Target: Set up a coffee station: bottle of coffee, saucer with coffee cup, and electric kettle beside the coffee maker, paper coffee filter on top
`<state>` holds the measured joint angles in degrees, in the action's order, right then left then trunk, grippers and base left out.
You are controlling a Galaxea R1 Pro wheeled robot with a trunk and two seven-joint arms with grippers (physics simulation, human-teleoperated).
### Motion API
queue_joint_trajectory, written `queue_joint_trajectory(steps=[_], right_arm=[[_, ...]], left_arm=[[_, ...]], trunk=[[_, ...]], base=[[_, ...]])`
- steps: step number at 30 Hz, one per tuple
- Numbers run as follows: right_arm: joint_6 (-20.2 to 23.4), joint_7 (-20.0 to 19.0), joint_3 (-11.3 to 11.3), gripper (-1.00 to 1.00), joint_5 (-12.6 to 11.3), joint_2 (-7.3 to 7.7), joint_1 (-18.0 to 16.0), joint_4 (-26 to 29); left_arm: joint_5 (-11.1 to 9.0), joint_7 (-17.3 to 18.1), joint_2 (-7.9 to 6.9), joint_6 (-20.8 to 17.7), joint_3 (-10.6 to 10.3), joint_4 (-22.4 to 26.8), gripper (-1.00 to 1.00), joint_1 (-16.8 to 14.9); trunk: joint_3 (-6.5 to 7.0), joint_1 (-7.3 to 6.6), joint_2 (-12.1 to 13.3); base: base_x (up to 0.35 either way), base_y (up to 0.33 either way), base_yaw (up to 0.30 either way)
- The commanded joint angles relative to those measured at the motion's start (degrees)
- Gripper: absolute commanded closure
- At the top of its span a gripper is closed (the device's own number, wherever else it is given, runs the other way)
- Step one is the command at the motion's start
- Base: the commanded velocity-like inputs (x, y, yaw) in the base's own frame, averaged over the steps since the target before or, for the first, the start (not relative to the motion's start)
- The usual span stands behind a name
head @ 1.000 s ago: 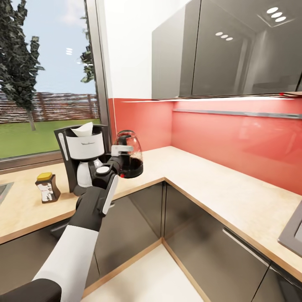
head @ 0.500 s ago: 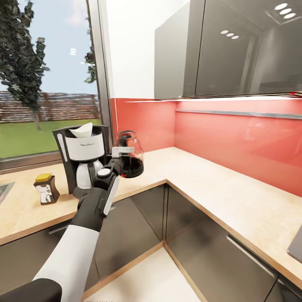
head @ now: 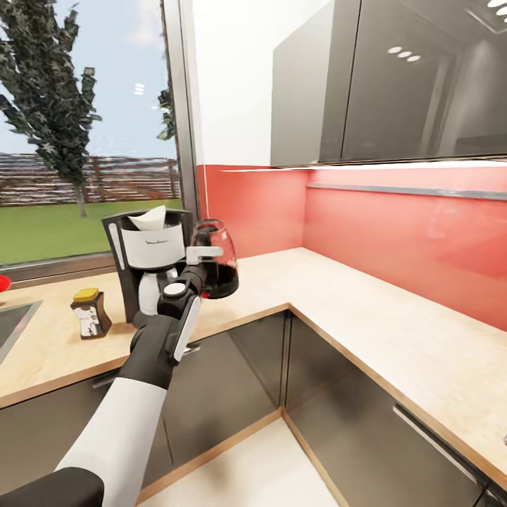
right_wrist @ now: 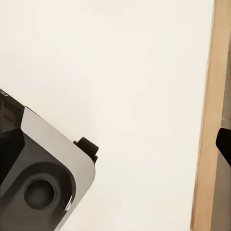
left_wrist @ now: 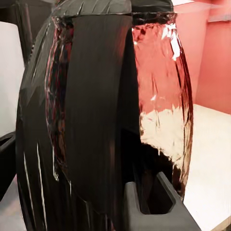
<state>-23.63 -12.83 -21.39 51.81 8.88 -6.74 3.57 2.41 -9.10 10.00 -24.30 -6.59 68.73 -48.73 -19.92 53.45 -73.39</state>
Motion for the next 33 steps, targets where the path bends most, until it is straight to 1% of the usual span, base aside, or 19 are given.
queue_joint_trajectory(steps=[1,9,13,19,30,33], right_arm=[[-0.13,-0.44,-0.49,-1.00,0.13,0.02,-0.02,0.04],[-0.17,-0.44,-0.49,-1.00,0.13,0.02,-0.02,0.04],[-0.18,-0.44,-0.49,-1.00,0.13,0.00,-0.02,0.04],[-0.19,-0.44,-0.49,-1.00,0.13,0.00,-0.02,0.04],[-0.14,-0.44,-0.49,-1.00,0.13,0.00,-0.02,0.04],[-0.15,-0.44,-0.49,-1.00,0.13,0.01,-0.02,0.04]], left_arm=[[0.35,-0.20,0.00,-0.34,-0.09,0.09,1.00,-0.05],[0.39,-0.23,0.00,-0.33,-0.03,0.07,1.00,-0.05],[0.35,-0.22,0.00,-0.31,-0.09,-0.92,1.00,-0.05],[0.35,-0.29,0.00,-0.27,-0.09,-1.73,1.00,-0.05],[0.40,-0.32,0.00,-0.20,-0.02,-1.91,1.00,-0.05],[0.40,-0.32,0.00,0.90,-0.03,-2.16,1.00,-0.05]], trunk=[[-0.07,0.00,-0.05],[-0.07,0.00,-0.05],[-0.07,0.00,-0.05],[-0.07,0.00,-0.05],[-0.07,0.00,-0.05],[-0.07,0.00,-0.05]], base=[[0.020,-0.036,0.003],[0.004,-0.064,0.001],[0.007,-0.012,0.000],[0.138,-0.093,0.000],[0.089,-0.008,0.000],[0.141,0.000,0.000]])
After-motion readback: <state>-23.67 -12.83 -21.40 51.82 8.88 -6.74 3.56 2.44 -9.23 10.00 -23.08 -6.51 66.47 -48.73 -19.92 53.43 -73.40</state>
